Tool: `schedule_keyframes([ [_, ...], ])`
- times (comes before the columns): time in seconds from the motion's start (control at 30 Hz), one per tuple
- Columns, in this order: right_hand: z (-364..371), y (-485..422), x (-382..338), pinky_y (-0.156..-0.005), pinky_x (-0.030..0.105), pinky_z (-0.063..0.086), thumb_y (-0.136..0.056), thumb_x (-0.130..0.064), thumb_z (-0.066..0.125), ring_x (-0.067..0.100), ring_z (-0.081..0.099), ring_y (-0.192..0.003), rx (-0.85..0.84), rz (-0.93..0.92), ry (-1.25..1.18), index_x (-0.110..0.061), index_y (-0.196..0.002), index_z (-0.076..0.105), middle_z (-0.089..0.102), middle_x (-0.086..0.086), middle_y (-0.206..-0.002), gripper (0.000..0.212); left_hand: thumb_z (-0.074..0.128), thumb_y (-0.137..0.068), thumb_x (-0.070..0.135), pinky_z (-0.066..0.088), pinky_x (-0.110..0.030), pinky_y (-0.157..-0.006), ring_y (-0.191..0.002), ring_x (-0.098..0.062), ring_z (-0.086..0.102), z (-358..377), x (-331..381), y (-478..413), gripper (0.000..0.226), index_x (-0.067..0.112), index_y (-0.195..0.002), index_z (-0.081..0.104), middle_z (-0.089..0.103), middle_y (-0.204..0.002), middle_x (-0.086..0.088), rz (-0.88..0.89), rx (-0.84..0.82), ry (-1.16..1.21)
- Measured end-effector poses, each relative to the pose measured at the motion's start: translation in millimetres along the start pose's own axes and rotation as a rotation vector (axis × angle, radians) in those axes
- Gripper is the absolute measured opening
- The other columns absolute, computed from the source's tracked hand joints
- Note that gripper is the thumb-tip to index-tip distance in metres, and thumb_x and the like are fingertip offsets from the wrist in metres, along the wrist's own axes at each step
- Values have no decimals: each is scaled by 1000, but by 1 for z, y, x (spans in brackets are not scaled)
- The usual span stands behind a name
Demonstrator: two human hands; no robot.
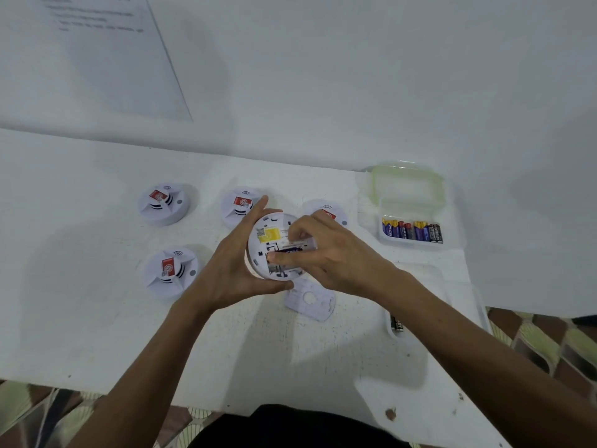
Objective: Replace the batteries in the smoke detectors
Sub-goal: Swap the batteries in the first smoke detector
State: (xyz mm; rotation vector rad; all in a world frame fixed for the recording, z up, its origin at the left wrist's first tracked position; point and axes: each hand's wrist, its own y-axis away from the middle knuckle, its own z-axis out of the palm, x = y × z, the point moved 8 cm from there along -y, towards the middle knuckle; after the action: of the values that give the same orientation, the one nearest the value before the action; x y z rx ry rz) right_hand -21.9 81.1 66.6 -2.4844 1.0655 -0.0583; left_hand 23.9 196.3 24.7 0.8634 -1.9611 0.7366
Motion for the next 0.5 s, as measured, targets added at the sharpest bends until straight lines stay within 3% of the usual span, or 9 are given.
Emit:
schedule_keyframes([
  [0.17, -19, 10, 20, -79, 25, 43, -92, -8, 59, 20, 53, -90, 148, 201, -236, -16, -122, 67, 63, 7, -99, 32, 81, -58, 56, 41, -41, -106, -132, -11, 41, -2, -5, -1, 119, 18, -149, 14, 37, -144, 16, -13, -7, -33],
  [0.3, -44, 37, 80, -74, 29, 50, -93, -10, 54, 10, 54, -75, 258, 520, -197, -13, -115, 70, 64, 2, -86, 27, 75, -54, 70, 44, -35, -103, -126, -7, 46, -9, -7, -1, 108, 25, -141, 30, 45, -138, 10, -26, 46, -99],
  [0.4, -45, 71, 133, -74, 36, 53, -91, -7, 59, 13, 55, -67, 158, 819, -97, -13, -107, 73, 64, 4, -84, 21, 76, -54, 68, 45, -26, -99, -121, -3, 49, -11, -6, -1, 102, 24, -136, 35, 48, -133, 15, -18, 66, -91],
  [0.5, -29, 104, 175, -70, 30, 49, -91, -12, 60, 17, 57, -67, -83, 1050, -86, -13, -107, 71, 65, 2, -83, 19, 76, -55, 66, 43, -17, -98, -121, -2, 50, -9, -3, -4, 97, 30, -135, 35, 47, -131, 24, 3, 62, -61],
])
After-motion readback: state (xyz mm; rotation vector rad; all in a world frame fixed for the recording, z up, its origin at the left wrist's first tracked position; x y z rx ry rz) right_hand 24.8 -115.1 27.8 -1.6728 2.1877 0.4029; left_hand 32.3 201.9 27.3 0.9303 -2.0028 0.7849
